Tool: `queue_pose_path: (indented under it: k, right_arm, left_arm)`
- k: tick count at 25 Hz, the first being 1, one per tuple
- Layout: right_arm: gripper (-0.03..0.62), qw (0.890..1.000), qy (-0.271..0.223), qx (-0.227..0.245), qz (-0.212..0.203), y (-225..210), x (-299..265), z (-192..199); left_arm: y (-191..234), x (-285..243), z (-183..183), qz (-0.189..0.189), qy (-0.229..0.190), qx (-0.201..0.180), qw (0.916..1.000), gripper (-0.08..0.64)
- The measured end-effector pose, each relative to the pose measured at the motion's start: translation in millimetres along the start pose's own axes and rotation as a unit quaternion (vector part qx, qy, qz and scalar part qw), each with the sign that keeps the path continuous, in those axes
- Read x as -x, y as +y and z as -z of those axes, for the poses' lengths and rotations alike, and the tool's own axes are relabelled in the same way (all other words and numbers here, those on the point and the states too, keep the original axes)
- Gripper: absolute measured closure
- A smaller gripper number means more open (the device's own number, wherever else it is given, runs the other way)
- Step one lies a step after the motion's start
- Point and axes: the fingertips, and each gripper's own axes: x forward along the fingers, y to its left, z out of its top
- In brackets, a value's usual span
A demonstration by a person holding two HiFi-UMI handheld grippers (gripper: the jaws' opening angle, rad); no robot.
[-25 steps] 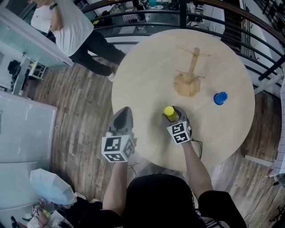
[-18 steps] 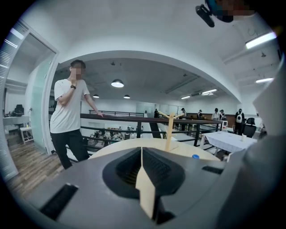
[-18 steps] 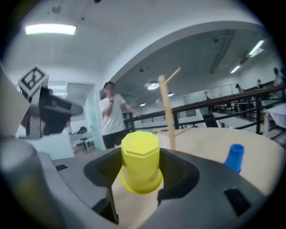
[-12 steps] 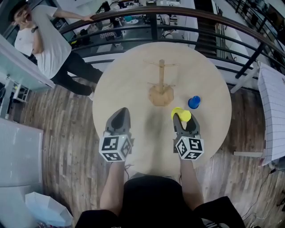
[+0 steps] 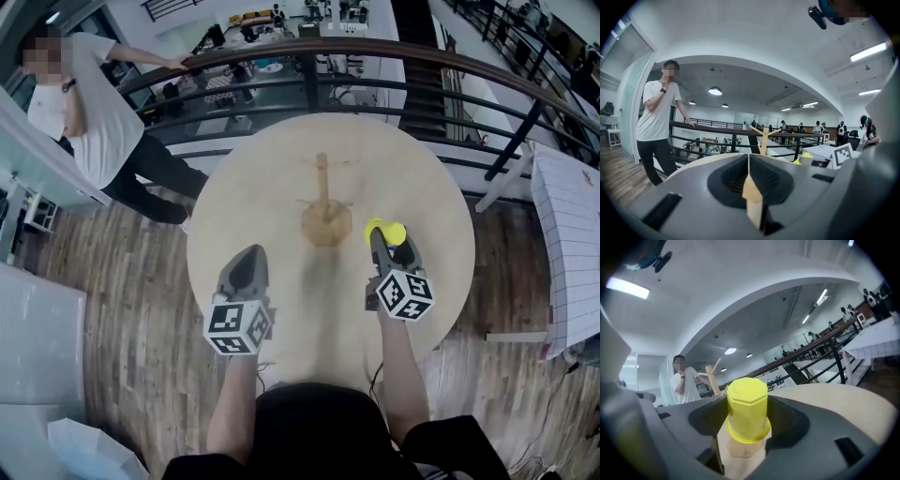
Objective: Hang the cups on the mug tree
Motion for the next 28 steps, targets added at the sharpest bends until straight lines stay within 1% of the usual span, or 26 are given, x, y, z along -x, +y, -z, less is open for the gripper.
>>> queue_pose_path:
  k: [2,6,9,12,15,18,21,23,26,28]
  right_arm:
    - [0.327,0.999,-0.006,-0.034,0.001,-9.4,-21.5,-2.3]
    - [0.328,0.998,-0.003,-0.065,0.001,-18.2,-62.2,2.0]
    - [0.327,0.994,-0.008,-0.107,0.003,-24.7,-79.8,4.7]
    - [0.327,0.991,-0.01,-0.132,0.005,-26.7,-89.1,9.5]
    - [0.328,0.99,0.006,-0.14,-0.001,-19.1,-99.8,24.2]
    - [0.327,0.99,0.036,-0.139,-0.014,-3.2,-113.9,50.8]
    - [0.327,0.984,0.063,-0.164,-0.02,7.3,-122.4,81.7]
    - [0.327,0.983,0.067,-0.173,-0.017,10.5,-124.1,90.5]
    - [0.327,0.98,0.058,-0.188,-0.018,12.5,-125.2,92.3]
    - [0.327,0.981,0.064,-0.184,-0.017,11.3,-125.4,96.0]
  left_arm:
    - [9.6,3.8,-0.5,-0.012,-0.001,0.003,0.9999,0.546]
    - [37.5,16.4,5.1,-0.049,0.004,0.011,0.9987,0.546]
    - [54.4,24.5,12.0,-0.071,0.01,0.014,0.9973,0.546]
    - [66.1,30.6,14.9,-0.086,0.013,0.018,0.996,0.546]
    - [71.4,33.0,17.9,-0.092,0.018,0.019,0.9954,0.546]
    - [76.4,34.0,19.7,-0.095,0.022,0.02,0.995,0.546]
    - [80.3,34.4,20.9,-0.098,0.022,0.022,0.9947,0.546]
    - [81.9,34.3,21.7,-0.1,0.022,0.024,0.9945,0.546]
    - [84.9,35.8,21.9,-0.102,0.022,0.024,0.9942,0.546]
    - [86.4,36.2,22.5,-0.102,0.022,0.024,0.9942,0.546]
